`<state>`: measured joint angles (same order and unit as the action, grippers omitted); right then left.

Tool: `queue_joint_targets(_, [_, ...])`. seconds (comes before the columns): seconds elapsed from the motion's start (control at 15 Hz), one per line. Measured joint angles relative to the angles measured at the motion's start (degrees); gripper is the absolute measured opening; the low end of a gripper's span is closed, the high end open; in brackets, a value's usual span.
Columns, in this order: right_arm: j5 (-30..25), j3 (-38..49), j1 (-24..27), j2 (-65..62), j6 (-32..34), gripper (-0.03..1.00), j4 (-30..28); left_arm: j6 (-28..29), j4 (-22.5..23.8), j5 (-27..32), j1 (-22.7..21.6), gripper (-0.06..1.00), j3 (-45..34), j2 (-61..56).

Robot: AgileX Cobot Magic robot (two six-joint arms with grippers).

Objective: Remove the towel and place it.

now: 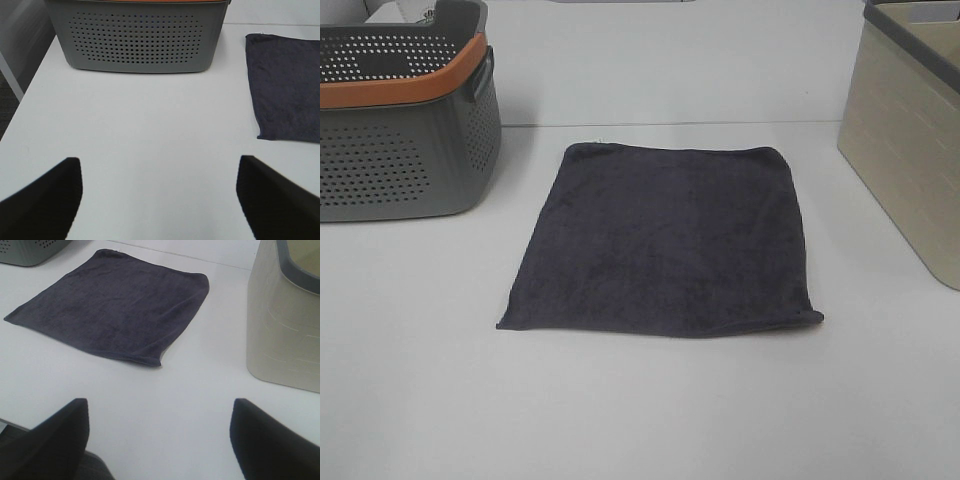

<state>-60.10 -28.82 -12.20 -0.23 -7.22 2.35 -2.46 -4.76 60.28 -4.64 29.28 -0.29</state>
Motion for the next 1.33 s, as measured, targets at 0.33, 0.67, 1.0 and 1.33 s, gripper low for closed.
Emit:
queue_joint_targets(0.33, [0.0, 0.0, 0.0, 0.0, 0.2, 0.76, -2.3, -0.1, 0.0, 0.0, 0.0, 0.78, 0.0, 0.0])
queue_joint_targets(0.67, [0.0, 0.0, 0.0, 0.0, 0.2, 0.76, -2.3, -0.1, 0.0, 0.0, 0.0, 0.78, -0.1, 0.0])
queue_joint_targets(1.0, [0.0, 0.0, 0.0, 0.0, 0.2, 0.76, -2.3, -0.1, 0.0, 0.0, 0.0, 0.78, -0.1, 0.0])
queue_joint_targets(1.33, [0.0, 0.0, 0.0, 0.0, 0.2, 0.76, -2.3, -0.1, 0.0, 0.0, 0.0, 0.78, -0.1, 0.0])
